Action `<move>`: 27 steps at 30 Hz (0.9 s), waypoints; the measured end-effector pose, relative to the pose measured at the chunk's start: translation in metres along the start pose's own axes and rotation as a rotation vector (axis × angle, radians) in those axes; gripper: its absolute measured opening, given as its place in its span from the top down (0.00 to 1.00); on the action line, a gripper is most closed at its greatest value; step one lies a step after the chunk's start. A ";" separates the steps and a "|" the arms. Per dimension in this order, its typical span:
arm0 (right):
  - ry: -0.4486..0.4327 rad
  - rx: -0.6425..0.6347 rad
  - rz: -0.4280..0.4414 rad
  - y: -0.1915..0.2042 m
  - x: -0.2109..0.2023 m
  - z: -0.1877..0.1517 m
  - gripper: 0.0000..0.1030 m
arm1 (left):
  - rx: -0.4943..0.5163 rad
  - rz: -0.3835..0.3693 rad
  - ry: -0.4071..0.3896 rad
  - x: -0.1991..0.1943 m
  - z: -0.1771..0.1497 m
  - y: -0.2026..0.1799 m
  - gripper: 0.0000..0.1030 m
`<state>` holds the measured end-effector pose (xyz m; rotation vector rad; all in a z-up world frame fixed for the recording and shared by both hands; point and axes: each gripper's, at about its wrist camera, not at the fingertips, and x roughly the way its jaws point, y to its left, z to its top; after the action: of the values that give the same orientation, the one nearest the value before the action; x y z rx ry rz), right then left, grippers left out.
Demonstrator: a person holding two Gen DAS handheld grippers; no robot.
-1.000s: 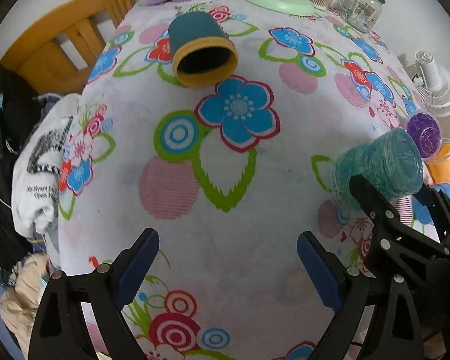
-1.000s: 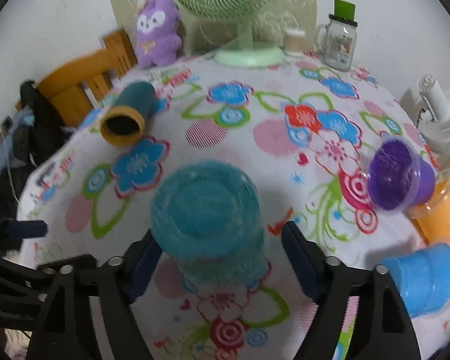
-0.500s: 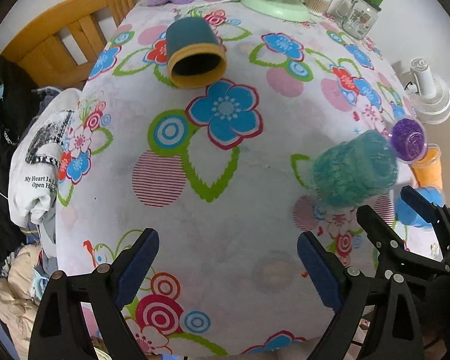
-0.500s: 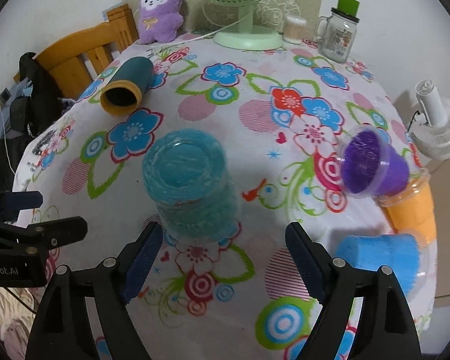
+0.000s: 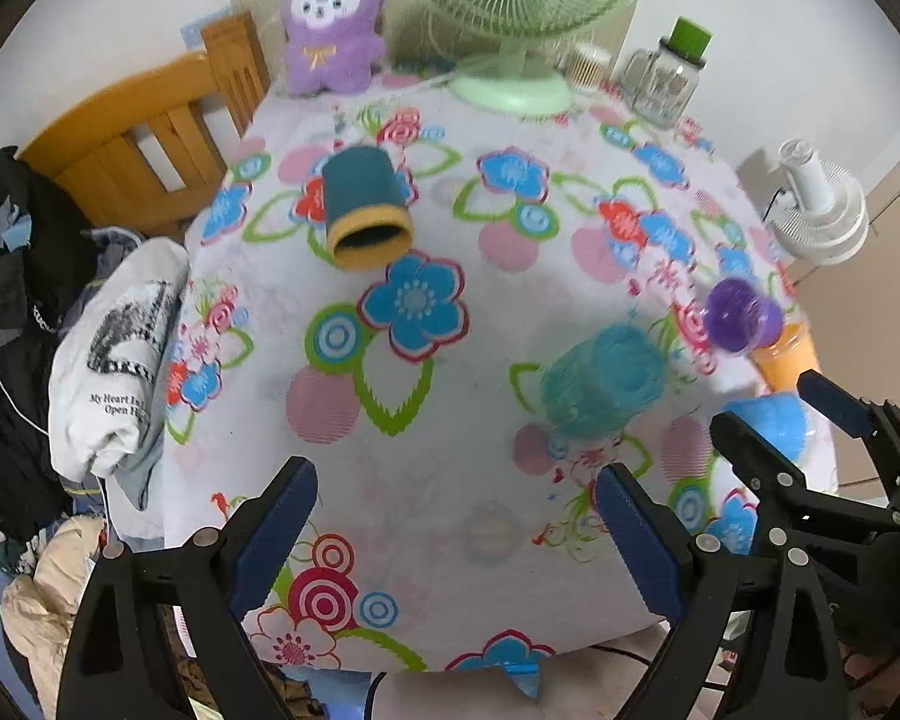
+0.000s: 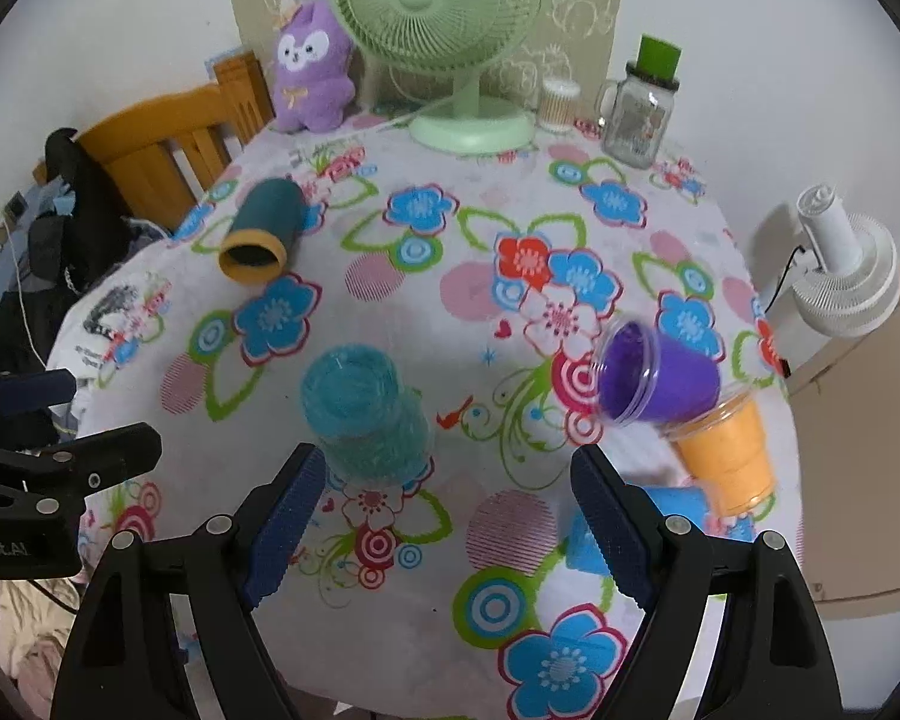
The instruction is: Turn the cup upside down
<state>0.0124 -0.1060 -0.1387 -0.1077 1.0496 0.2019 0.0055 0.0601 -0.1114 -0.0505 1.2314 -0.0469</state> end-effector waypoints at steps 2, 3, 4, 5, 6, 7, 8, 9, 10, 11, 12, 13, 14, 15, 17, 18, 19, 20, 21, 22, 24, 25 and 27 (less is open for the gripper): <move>-0.020 -0.003 0.008 -0.001 -0.013 0.004 0.17 | 0.002 -0.002 -0.023 -0.014 0.001 -0.003 0.06; -0.029 -0.005 0.009 -0.001 -0.017 0.006 0.17 | 0.002 -0.002 -0.033 -0.020 0.001 -0.004 0.06; -0.043 -0.008 0.010 -0.001 -0.024 0.007 0.17 | 0.002 -0.003 -0.042 -0.024 0.001 -0.005 0.05; -0.054 -0.012 0.010 0.000 -0.030 0.009 0.17 | 0.003 -0.007 -0.054 -0.031 0.001 -0.006 0.04; -0.068 -0.016 0.010 0.000 -0.038 0.011 0.17 | 0.002 -0.012 -0.057 -0.035 0.001 -0.006 0.04; -0.077 -0.019 0.009 0.000 -0.043 0.012 0.17 | -0.006 -0.024 -0.059 -0.041 0.001 -0.006 0.04; -0.081 -0.019 0.011 0.000 -0.048 0.014 0.17 | -0.014 -0.042 -0.067 -0.049 0.002 -0.006 0.03; -0.083 -0.016 0.017 0.000 -0.053 0.016 0.17 | -0.018 -0.050 -0.075 -0.054 0.002 -0.006 0.02; -0.091 -0.009 0.028 -0.001 -0.060 0.018 0.17 | -0.018 -0.048 -0.087 -0.060 0.002 -0.007 0.01; -0.097 -0.004 0.032 -0.002 -0.064 0.018 0.17 | -0.015 -0.032 -0.107 -0.067 0.002 -0.008 0.00; -0.106 0.002 0.035 -0.002 -0.071 0.020 0.17 | -0.010 -0.018 -0.121 -0.072 0.002 -0.009 0.00; -0.116 0.004 0.035 -0.002 -0.076 0.021 0.17 | -0.005 -0.003 -0.133 -0.076 0.003 -0.011 0.00; -0.121 0.005 0.027 -0.002 -0.080 0.022 0.17 | -0.004 0.008 -0.139 -0.079 0.002 -0.011 0.00; -0.124 0.005 0.013 -0.002 -0.084 0.022 0.17 | -0.005 0.016 -0.146 -0.082 0.002 -0.012 0.00; -0.119 0.005 -0.016 -0.003 -0.089 0.023 0.17 | 0.002 0.011 -0.156 -0.088 0.003 -0.014 0.00; -0.123 0.011 -0.031 -0.004 -0.093 0.024 0.17 | 0.004 0.010 -0.159 -0.090 0.003 -0.015 0.00; -0.130 0.019 -0.037 -0.005 -0.096 0.024 0.17 | 0.009 0.012 -0.167 -0.092 0.003 -0.016 0.00; -0.134 0.026 -0.041 -0.006 -0.099 0.024 0.17 | 0.012 0.015 -0.173 -0.094 0.004 -0.018 0.00; -0.138 0.030 -0.044 -0.008 -0.101 0.023 0.17 | 0.014 0.016 -0.177 -0.096 0.003 -0.019 0.00; -0.143 0.035 -0.048 -0.008 -0.103 0.023 0.17 | 0.016 0.015 -0.180 -0.097 0.003 -0.020 0.00; -0.147 0.046 -0.053 -0.010 -0.106 0.022 0.17 | 0.026 0.011 -0.184 -0.100 0.002 -0.023 0.00; -0.147 0.052 -0.050 -0.011 -0.107 0.021 0.17 | 0.034 0.012 -0.185 -0.100 0.002 -0.025 0.00; -0.148 0.062 -0.049 -0.013 -0.109 0.019 0.17 | 0.051 0.018 -0.186 -0.101 0.001 -0.029 0.00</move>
<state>-0.0216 -0.1272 -0.0348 -0.0613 0.9040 0.1308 -0.0275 0.0376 -0.0141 0.0011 1.0441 -0.0566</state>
